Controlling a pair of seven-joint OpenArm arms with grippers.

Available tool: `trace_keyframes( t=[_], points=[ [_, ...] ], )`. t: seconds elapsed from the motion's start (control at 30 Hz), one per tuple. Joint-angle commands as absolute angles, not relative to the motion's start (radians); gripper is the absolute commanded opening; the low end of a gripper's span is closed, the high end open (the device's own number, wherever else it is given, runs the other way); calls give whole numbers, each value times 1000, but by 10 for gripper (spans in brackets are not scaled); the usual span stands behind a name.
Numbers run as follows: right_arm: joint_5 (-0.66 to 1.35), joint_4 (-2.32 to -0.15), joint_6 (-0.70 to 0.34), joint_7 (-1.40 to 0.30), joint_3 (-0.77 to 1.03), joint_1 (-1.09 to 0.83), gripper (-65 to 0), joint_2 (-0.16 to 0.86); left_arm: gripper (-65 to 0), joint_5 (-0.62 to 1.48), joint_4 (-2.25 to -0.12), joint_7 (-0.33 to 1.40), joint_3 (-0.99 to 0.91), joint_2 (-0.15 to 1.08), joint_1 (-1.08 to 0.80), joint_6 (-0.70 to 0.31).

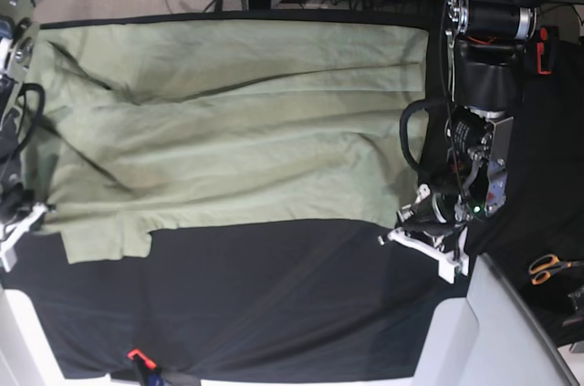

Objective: Fold the T-shirt properly
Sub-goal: 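Drag the held shirt edge toward the right gripper with the left gripper, then hold the shirt edges with both grippers and pull them taut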

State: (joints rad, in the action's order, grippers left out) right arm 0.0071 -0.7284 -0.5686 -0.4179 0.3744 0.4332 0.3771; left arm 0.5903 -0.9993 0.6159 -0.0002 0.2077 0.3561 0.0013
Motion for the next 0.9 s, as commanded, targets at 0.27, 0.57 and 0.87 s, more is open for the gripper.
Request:
trace_keyframes(
  t=[0.27,0.57,0.87],
  points=[
    [16,-748,-568,-246,374,463,-650,415,-650,596,-1101,644,-4,216,390,-2],
    [15,-662,-567,-45,236,461,-650,433,-650,596,-1156,647,-4,220,378,24],
    [16,-568,-565,-30,203,455,-650,441,-650,590,-1158,642,-2,222,338,24]
  ],
)
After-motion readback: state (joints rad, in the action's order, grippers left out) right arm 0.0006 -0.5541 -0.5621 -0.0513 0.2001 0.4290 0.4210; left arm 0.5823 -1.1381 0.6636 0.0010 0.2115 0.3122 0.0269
